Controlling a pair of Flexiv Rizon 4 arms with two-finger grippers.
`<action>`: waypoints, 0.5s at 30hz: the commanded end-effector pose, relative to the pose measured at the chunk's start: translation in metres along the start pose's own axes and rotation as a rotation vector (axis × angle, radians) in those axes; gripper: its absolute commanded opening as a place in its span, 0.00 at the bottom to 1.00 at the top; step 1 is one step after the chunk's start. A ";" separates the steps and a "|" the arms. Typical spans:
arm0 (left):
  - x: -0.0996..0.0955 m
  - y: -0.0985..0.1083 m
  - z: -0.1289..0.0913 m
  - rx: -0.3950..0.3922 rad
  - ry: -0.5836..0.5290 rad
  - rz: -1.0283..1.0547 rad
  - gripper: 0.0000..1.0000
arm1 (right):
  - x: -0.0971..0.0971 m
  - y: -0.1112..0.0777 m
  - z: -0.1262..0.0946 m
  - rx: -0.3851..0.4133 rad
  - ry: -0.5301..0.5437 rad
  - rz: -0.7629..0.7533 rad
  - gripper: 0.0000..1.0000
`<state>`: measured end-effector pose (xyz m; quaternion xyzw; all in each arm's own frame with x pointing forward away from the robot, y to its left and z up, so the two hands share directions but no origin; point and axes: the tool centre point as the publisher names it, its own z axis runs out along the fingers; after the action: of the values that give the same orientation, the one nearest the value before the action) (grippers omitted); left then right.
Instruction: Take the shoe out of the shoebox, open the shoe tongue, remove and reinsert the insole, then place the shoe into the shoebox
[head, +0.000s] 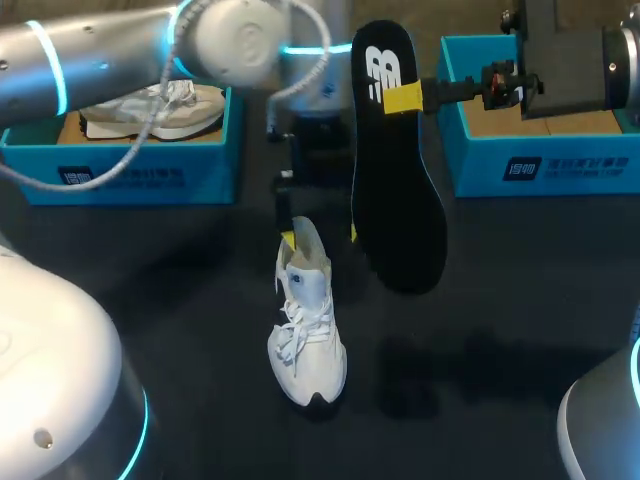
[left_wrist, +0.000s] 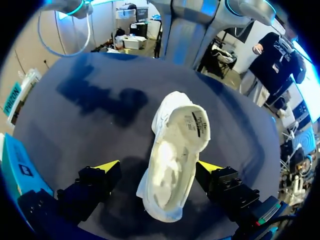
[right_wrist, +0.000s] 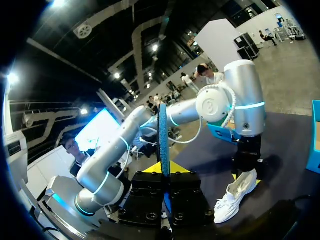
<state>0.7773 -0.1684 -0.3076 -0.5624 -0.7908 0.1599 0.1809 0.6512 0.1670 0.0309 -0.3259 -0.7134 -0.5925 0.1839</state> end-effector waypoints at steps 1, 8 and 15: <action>0.016 0.005 -0.005 0.056 -0.320 0.014 1.00 | -0.001 0.004 0.005 0.005 0.000 0.002 0.00; 0.020 0.002 -0.016 0.144 -0.526 0.066 1.00 | -0.001 0.004 0.005 0.005 0.000 0.002 0.00; 0.028 -0.003 -0.029 0.192 -0.707 0.109 1.00 | -0.001 0.004 0.005 0.005 0.000 0.002 0.00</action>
<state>0.7851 -0.1512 -0.2810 -0.5605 -0.7548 0.3318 0.0776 0.6512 0.1670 0.0309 -0.3259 -0.7134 -0.5925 0.1839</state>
